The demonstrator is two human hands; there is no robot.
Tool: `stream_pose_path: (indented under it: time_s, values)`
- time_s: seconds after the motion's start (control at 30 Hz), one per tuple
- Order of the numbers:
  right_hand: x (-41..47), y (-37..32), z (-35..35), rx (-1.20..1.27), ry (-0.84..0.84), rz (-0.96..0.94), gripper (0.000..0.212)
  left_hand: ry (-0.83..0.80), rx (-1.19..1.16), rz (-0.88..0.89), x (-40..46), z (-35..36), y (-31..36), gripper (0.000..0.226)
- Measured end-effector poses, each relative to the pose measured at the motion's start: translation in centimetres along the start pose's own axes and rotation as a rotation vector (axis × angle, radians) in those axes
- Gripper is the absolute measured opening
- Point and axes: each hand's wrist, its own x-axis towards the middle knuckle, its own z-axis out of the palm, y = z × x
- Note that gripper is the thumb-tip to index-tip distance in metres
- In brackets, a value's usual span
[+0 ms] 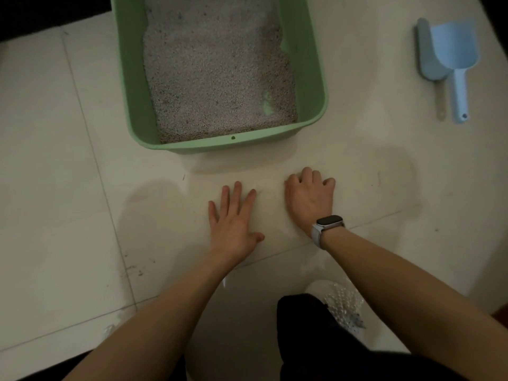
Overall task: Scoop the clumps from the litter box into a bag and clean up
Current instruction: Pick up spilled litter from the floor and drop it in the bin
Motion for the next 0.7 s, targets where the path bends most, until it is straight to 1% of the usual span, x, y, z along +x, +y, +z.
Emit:
stream_pose_path:
  time_s: [0.1, 0.23, 0.33, 0.4, 0.47, 0.53, 0.6, 0.63, 0.7]
  values:
    - [0.1, 0.0, 0.0, 0.008, -0.007, -0.003, 0.018, 0.004, 0.003, 0.011, -0.1, 0.0, -0.1, 0.093]
    - [0.2, -0.5, 0.0, 0.041, 0.043, -0.032, 0.011, 0.023, -0.001, 0.029, -0.1, 0.1, -0.3, 0.091]
    - [0.5, -0.4, 0.0, 0.053, 0.063, -0.046, 0.012, 0.034, 0.016, 0.045, -0.1, 0.0, -0.3, 0.087]
    - [0.8, 0.0, 0.2, 0.101, 0.044, -0.083, 0.016, 0.081, -0.005, 0.043, -0.1, 0.1, -0.2, 0.079]
    - [1.0, 0.8, 0.3, 0.238, 0.042, -0.073, 0.015, 0.206, -0.076, 0.035, 0.3, 0.3, -0.1, 0.064]
    - [0.7, 2.2, 0.1, 0.446, 0.074, 0.093, 0.028, 0.356, -0.149, 0.05, 1.0, 0.2, 0.3, 0.044]
    - [0.1, 3.5, -0.3, 0.601, 0.087, 0.282, 0.032, 0.388, -0.115, 0.071, 2.0, 0.0, 0.8, 0.032]
    - [-0.3, 4.0, -0.4, 0.628, 0.078, 0.345, 0.03, 0.383, -0.077, 0.088, 2.6, -0.1, 1.2, 0.031]
    - [-0.7, 4.8, -0.2, 0.649, 0.023, 0.403, 0.029, 0.394, -0.023, 0.159, 3.7, -0.2, 2.3, 0.035]
